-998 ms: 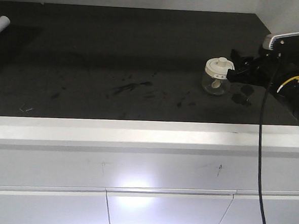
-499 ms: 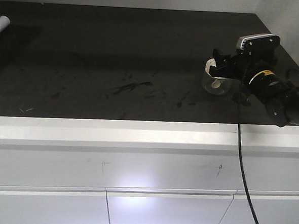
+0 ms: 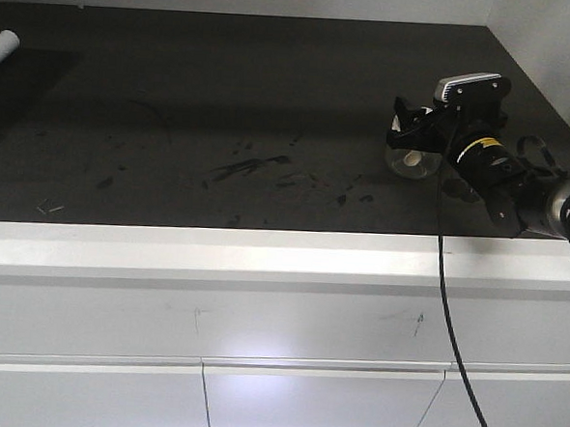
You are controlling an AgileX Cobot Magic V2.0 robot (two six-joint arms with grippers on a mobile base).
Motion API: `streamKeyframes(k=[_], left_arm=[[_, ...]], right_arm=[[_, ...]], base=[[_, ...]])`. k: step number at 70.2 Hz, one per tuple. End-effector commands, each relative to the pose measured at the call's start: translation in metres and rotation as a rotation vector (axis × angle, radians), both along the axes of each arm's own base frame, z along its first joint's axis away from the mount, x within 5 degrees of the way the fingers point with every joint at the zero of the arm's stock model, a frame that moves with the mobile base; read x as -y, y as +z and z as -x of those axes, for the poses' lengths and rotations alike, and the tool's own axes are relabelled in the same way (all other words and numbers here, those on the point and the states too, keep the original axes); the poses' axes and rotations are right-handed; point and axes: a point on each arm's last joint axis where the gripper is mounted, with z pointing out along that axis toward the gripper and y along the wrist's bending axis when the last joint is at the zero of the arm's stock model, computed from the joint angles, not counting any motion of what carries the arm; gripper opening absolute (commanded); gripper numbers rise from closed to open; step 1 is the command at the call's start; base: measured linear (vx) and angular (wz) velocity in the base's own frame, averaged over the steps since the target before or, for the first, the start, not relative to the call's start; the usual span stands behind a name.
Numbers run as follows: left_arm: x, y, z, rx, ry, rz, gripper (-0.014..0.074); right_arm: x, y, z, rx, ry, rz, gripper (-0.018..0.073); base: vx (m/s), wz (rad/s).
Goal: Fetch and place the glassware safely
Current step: 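Close the right gripper on the jar's white lid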
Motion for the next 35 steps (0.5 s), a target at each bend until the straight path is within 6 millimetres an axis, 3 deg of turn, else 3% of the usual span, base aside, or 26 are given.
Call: streamKeyframes(k=[1, 9, 17, 35], left_arm=[[0.001, 0.014, 0.000, 0.083, -0.009, 0.014, -0.0007], [0.001, 0.014, 0.000, 0.083, -0.009, 0.014, -0.0007], [0.001, 0.014, 0.000, 0.083, -0.009, 0.014, -0.0007], [0.001, 0.014, 0.000, 0.083, -0.009, 0.014, -0.0007]], right_arm=[[-0.001, 0.031, 0.000, 0.102, 0.008, -0.014, 0.0368], [-0.001, 0.032, 0.000, 0.104, 0.009, -0.014, 0.0211], [-0.001, 0.035, 0.001, 0.111, 0.009, -0.015, -0.0006], [-0.001, 0.056, 0.006, 0.138, 0.007, -0.039, -0.0008]], base=[[0.00, 0.00], [0.00, 0.00], [0.00, 0.00], [0.00, 0.00]])
